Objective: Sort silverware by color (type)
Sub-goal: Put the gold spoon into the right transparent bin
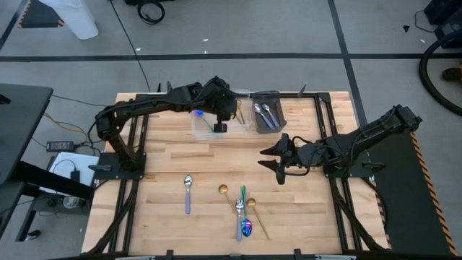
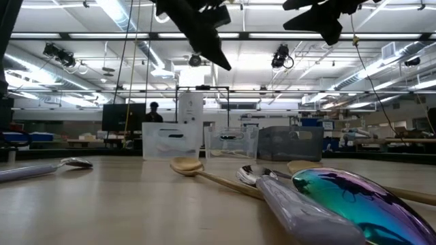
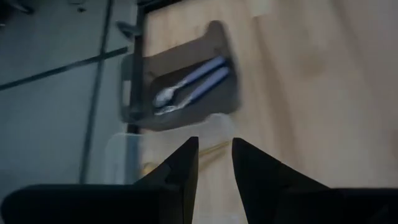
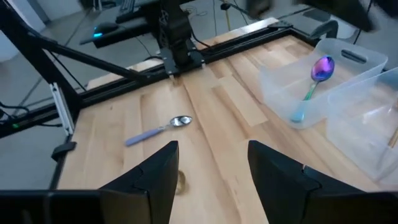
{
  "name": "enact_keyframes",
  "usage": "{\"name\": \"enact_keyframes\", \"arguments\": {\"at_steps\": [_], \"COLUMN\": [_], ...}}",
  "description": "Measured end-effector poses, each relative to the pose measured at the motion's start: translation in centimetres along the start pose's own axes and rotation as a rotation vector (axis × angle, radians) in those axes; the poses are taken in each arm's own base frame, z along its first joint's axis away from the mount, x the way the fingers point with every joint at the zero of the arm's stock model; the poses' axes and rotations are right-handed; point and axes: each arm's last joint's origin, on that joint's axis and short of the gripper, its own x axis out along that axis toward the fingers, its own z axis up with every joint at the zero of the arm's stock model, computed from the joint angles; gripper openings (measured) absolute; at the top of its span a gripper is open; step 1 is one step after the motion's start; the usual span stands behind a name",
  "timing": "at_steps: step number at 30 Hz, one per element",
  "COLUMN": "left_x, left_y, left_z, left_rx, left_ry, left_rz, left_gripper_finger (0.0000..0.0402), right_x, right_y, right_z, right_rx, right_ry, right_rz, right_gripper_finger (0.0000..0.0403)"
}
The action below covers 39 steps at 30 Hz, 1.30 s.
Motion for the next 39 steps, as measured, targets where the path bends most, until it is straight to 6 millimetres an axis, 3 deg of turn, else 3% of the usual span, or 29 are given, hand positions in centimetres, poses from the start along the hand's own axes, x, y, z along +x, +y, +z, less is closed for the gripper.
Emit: {"name": "enact_keyframes", "arguments": {"at_steps": [7,18,31,39], "left_x": [-0.8,-0.8,-1.9,-2.8], "left_y": [-2.6,-8.6,-15.2,-19.7], "left_z": [0.2,-3.7,-6.3,-6.9], "left_rx": [-0.011,-0.056,-0.108,-0.047], "left_ry": [-0.036,0.006,0.036,0.071], "left_rz": [-0.067,-0.168,-0.295,-0.398], "left_gripper_finger": [0.0105,0.0105,0.0105,0.0105], "right_x": [0.0,0.4,4.8,7.1], "right_y": [-0.1,0.5,3.5,5.5], "right_z": [-0.5,-0.8,-0.3,-2.9], "right_rx": [0.070,0.190,0.209,0.303], "right_ry": [0.045,0.143,0.338,0.498], "right_rz": [-0.014,0.076,-0.001,-0.042], "right_gripper_finger": [0.0192,0.0187,0.0187,0.0187]}}
